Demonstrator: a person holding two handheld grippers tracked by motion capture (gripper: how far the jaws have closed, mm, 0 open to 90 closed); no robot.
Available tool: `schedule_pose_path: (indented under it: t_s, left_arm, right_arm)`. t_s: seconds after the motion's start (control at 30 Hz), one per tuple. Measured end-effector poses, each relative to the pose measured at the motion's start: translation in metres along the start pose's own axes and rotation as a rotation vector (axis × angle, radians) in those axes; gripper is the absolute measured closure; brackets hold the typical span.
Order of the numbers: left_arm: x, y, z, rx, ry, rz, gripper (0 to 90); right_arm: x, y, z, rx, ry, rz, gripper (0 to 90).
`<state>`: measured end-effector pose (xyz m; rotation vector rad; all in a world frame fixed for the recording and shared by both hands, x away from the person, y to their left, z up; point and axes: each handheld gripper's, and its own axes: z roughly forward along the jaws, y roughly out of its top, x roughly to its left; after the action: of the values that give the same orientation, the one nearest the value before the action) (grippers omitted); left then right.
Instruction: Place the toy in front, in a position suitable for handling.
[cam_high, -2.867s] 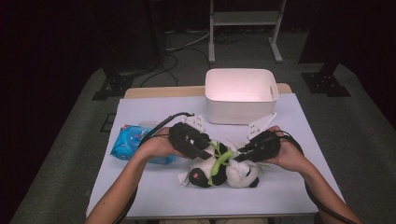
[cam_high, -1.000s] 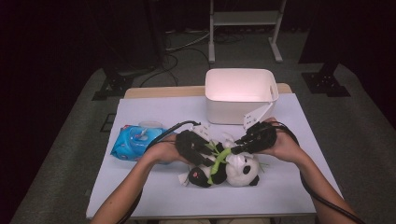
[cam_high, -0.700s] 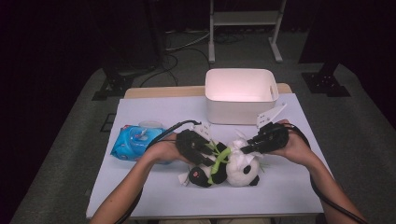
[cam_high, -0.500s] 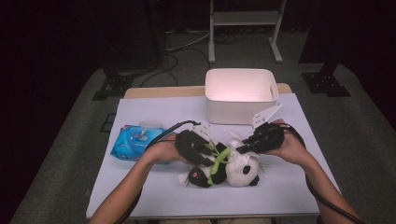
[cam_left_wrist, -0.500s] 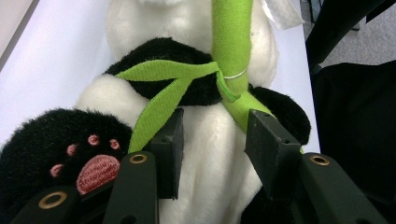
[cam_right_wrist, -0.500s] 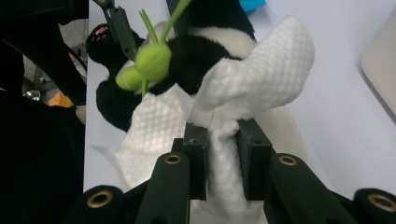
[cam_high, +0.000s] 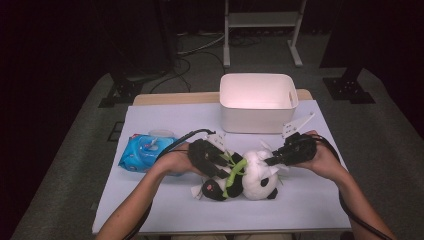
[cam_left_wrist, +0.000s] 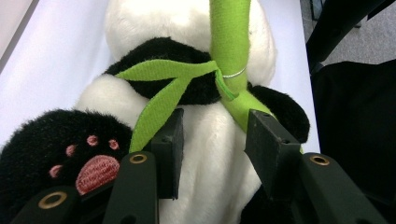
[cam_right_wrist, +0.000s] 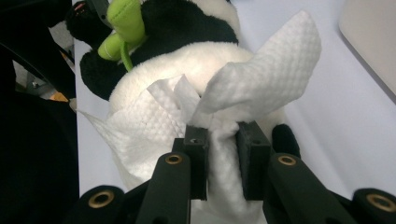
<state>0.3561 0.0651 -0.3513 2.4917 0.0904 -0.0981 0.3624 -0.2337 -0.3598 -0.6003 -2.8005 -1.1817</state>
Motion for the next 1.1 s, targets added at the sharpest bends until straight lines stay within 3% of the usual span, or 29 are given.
schedule_pose_path:
  t_s: [0.27, 0.33, 0.43, 0.6, 0.8, 1.1]
  left_arm:
    - [0.0, -0.001, 0.0, -0.009, -0.013, -0.005, 56.8]
    - [0.0, -0.001, -0.001, -0.009, -0.012, 0.001, 56.8]
    - [0.0, -0.001, 0.0, -0.007, -0.011, 0.004, 56.8]
    - [-0.001, -0.001, -0.001, -0.005, -0.008, 0.006, 56.7]
    - [0.0, 0.0, -0.001, 0.002, -0.012, 0.014, 56.8]
    - [0.0, -0.002, -0.001, -0.007, -0.015, 0.011, 56.7]
  right_arm:
    - [0.005, 0.022, 0.007, 0.018, -0.003, -0.061, 76.3]
    - [0.006, 0.03, 0.009, 0.001, 0.021, -0.071, 76.3]
    - [0.011, 0.047, 0.023, 0.032, 0.026, -0.117, 76.3]
    - [0.012, 0.055, 0.031, 0.046, 0.036, -0.126, 76.3]
    - [0.008, 0.047, 0.02, 0.038, 0.012, -0.11, 76.3]
    - [-0.002, 0.009, 0.004, 0.02, -0.006, -0.011, 76.3]
